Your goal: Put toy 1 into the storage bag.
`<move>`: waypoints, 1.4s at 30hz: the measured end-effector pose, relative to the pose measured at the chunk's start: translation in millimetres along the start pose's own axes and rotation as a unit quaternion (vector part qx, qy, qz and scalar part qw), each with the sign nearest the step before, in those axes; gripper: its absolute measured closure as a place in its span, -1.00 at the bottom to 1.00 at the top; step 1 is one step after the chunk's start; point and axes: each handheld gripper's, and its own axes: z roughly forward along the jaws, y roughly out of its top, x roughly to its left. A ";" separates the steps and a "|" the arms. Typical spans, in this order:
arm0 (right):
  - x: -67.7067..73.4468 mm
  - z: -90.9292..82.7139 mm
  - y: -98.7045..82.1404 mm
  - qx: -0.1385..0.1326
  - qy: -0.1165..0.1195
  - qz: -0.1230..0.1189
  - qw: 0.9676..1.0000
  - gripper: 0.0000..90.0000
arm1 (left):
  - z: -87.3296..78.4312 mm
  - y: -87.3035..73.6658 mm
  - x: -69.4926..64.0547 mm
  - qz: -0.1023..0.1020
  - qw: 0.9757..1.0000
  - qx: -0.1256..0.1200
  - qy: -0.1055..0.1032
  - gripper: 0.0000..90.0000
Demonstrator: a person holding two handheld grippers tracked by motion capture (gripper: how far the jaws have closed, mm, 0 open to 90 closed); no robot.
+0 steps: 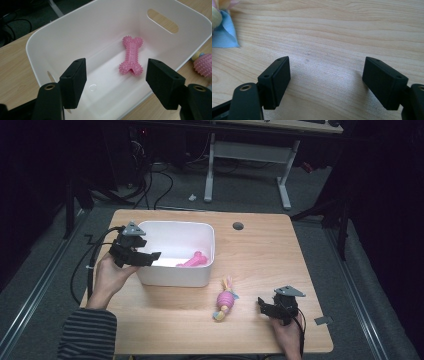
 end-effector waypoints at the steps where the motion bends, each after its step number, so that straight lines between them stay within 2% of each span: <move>1: 0.0 0.0 0.0 0.000 0.000 0.000 1.000 -0.49 | -1.5 -1.2 0.5 -0.002 1.000 -0.003 0.001 -0.26; 11: 0.0 0.0 0.0 0.000 0.000 0.000 1.000 -0.49 | -13.4 -13.9 4.7 -0.011 1.000 -0.014 0.008 -0.28; 30: 0.1 0.0 0.0 0.000 0.000 0.000 1.000 -0.49 | -32.5 -39.6 1.8 -0.025 0.999 -0.040 0.011 -0.28; 38: 0.1 0.0 0.0 0.000 0.000 0.000 1.000 -0.49 | -37.6 -49.3 0.1 -0.034 0.998 -0.050 0.008 -0.28; 42: 0.1 0.0 0.0 0.000 0.000 0.000 1.000 -0.49 | -38.7 -54.6 -1.8 -0.043 0.998 -0.054 -0.008 -0.28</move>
